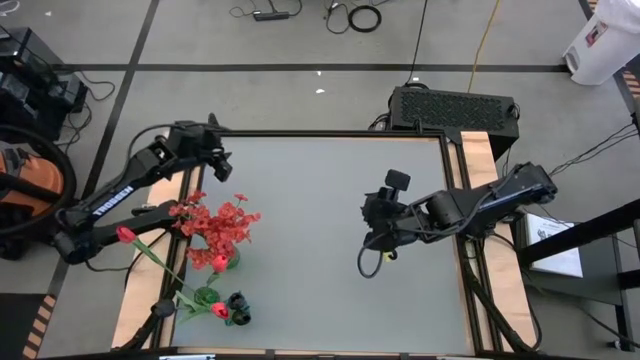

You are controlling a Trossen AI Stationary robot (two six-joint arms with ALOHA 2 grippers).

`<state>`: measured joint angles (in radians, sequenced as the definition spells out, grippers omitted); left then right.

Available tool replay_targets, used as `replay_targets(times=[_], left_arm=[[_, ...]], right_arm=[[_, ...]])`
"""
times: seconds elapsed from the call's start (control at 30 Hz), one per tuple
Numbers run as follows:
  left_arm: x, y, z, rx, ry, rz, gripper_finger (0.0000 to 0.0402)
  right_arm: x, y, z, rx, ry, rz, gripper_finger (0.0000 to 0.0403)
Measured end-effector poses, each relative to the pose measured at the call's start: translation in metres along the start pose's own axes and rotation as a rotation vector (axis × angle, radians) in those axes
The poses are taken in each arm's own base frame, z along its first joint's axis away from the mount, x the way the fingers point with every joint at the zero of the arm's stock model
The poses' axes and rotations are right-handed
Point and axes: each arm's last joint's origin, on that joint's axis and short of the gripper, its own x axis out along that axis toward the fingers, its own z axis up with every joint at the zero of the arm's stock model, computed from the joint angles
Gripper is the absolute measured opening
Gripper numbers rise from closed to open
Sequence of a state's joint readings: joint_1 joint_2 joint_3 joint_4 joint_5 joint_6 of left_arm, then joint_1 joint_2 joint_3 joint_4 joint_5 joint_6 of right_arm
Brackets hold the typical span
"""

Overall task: Sort flowers into vase by color
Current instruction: Return to Home Position

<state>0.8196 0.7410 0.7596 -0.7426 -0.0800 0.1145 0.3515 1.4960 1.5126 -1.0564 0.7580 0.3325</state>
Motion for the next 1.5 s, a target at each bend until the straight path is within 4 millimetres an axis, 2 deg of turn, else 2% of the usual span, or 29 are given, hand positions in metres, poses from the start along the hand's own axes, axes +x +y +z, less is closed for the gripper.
replay_targets(times=[0.37, 0.57, 0.83, 1.0, 1.17, 1.27, 1.5], left_arm=[[0.007, -0.002, -0.006, -0.027, 0.002, -0.024, 0.0208], [0.01, -0.003, -0.009, -0.055, 0.013, -0.045, 0.0208], [0.01, -0.009, -0.008, -0.274, 0.016, -0.108, 0.0208], [0.008, -0.017, 0.005, -0.313, -0.117, -0.171, 0.0208], [0.011, -0.03, 0.017, -0.245, -0.41, -0.198, 0.0208], [0.017, -0.031, 0.005, -0.22, -0.467, -0.106, 0.0208], [0.031, -0.028, -0.042, -0.254, -0.465, 0.001, 0.0208]], right_arm=[[0.047, 0.019, -0.049, 0.058, -0.162, 0.01, 0.0144], [0.07, 0.03, -0.07, 0.093, -0.272, 0.083, 0.0144], [0.08, 0.039, -0.083, 0.153, -0.374, 0.216, 0.0144], [0.08, 0.04, -0.083, 0.156, -0.375, 0.24, 0.0144], [0.08, 0.04, -0.083, 0.158, -0.375, 0.24, 0.0144], [0.08, 0.04, -0.083, 0.157, -0.374, 0.242, 0.0144], [0.08, 0.04, -0.084, 0.152, -0.37, 0.242, 0.0144]])
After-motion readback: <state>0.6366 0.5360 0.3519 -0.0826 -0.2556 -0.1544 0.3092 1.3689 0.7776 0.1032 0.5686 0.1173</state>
